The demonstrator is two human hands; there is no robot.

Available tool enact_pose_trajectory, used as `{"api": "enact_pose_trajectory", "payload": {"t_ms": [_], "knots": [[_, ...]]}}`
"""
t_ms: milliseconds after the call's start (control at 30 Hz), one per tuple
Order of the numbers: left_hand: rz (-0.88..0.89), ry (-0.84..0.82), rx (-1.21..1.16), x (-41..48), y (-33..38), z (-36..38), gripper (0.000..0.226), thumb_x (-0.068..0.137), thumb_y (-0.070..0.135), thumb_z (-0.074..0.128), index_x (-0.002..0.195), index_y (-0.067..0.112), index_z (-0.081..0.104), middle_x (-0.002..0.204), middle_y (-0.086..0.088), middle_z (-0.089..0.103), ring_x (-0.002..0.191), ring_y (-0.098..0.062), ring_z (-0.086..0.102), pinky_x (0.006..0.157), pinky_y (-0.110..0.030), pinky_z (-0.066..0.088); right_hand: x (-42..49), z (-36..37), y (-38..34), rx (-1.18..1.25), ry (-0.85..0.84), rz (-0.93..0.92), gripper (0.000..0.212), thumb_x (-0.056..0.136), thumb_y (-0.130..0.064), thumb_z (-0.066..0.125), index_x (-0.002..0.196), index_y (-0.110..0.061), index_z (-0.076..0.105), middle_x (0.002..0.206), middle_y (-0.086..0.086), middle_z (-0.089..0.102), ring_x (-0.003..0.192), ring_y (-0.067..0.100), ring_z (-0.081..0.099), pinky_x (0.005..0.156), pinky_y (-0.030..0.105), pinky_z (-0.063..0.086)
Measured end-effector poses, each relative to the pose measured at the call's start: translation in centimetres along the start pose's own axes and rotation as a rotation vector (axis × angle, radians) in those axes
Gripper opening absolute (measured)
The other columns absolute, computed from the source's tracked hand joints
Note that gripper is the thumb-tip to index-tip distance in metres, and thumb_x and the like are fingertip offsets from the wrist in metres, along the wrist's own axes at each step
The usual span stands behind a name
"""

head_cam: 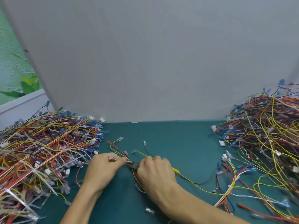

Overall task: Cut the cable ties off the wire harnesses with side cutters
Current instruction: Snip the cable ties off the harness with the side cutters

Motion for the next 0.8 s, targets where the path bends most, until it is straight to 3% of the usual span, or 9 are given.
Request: {"api": "enact_pose_trajectory", "payload": {"t_ms": [133,233,333,433,500,567,633,733,800], "knots": [[-0.055,0.079,-0.093,0.2,0.0,0.0,0.029,0.074,0.017,0.07,0.051,0.014,0.054,0.046,0.008,0.043,0.05,-0.013,0.033,0.054,-0.031,0.026,-0.3,-0.4,0.3,0.012,0.001,0.028,0.033,0.094,-0.027,0.056,0.114,-0.001,0.052,0.106,0.017,0.054,0.096,0.034,0.054,0.066,0.037,0.031],[-0.162,0.109,-0.488,0.4,0.4,0.0,0.024,0.076,0.008,0.051,0.06,0.018,0.036,0.057,0.001,0.028,0.053,-0.015,0.02,0.052,-0.031,0.018,-1.1,-1.4,1.3,0.091,-0.006,0.099,0.026,0.089,-0.014,0.055,0.112,-0.003,0.052,0.109,0.015,0.054,0.1,0.033,0.055,0.066,0.037,0.03],[-0.297,0.049,-0.82,0.2,0.7,0.2,0.022,0.087,0.003,0.038,0.069,0.015,0.039,0.064,-0.006,0.048,0.048,-0.011,0.028,0.049,-0.028,0.024,-2.4,-2.0,3.7,0.122,-0.014,0.216,0.022,0.088,-0.01,0.051,0.109,-0.012,0.057,0.11,0.009,0.056,0.104,0.031,0.057,0.067,0.034,0.031],[-0.303,-0.039,-0.929,-0.3,1.3,0.5,0.018,0.09,0.007,0.035,0.076,0.011,0.045,0.066,-0.01,0.058,0.05,-0.013,0.034,0.052,-0.029,0.026,-4.0,-1.9,7.0,0.049,0.009,0.317,0.02,0.089,-0.014,0.048,0.107,-0.018,0.057,0.108,0.005,0.057,0.102,0.029,0.058,0.066,0.033,0.032],[-0.28,-0.072,-0.9,-0.6,1.9,0.9,0.02,0.091,0.007,0.033,0.076,0.01,0.046,0.06,-0.008,0.05,0.053,-0.016,0.034,0.054,-0.031,0.025,-5.2,-2.2,8.5,-0.028,0.081,0.311,0.015,0.083,-0.019,0.058,0.098,-0.018,0.06,0.098,0.004,0.059,0.092,0.029,0.06,0.063,0.033,0.032],[-0.275,-0.103,-0.847,-1.0,2.5,1.7,0.022,0.092,0.008,0.033,0.074,0.011,0.044,0.053,-0.003,0.036,0.051,-0.018,0.032,0.055,-0.032,0.027,-6.1,-2.1,9.4,-0.106,0.09,0.289,0.027,0.052,-0.017,0.082,0.072,-0.014,0.064,0.069,0.006,0.059,0.062,0.031,0.059,0.051,0.032,0.035],[-0.266,-0.112,-0.771,-1.4,3.0,2.7,0.023,0.093,0.006,0.036,0.073,0.008,0.047,0.048,0.0,0.028,0.047,-0.019,0.035,0.057,-0.034,0.037,-7.0,-2.1,9.9,-0.142,0.143,0.273,0.037,0.027,-0.008,0.084,0.053,-0.012,0.059,0.051,0.007,0.051,0.043,0.03,0.05,0.041,0.031,0.034],[-0.123,-0.144,-0.456,-2.3,3.6,4.2,0.027,0.093,0.001,0.042,0.072,0.007,0.059,0.043,0.001,0.037,0.046,-0.018,0.042,0.067,-0.038,0.052,-7.9,-2.2,9.9,-0.217,0.161,0.219,0.035,0.028,-0.004,0.081,0.053,-0.011,0.058,0.051,0.008,0.048,0.043,0.03,0.047,0.042,0.032,0.033],[0.114,-0.179,-0.026,-2.7,3.8,5.2,0.024,0.087,0.006,0.054,0.073,0.018,0.069,0.046,0.003,0.052,0.049,-0.01,0.046,0.066,-0.021,0.05,-8.3,-2.1,9.7,-0.238,0.179,0.191,0.033,0.03,-0.003,0.078,0.054,-0.012,0.057,0.051,0.008,0.047,0.044,0.029,0.046,0.044,0.032,0.031]]}}
Point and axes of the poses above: each hand's wrist, its own x-axis towards the middle knuckle, its own z-axis out of the palm, y = z × x, the point moved 2 cm from there along x, towards the middle knuckle
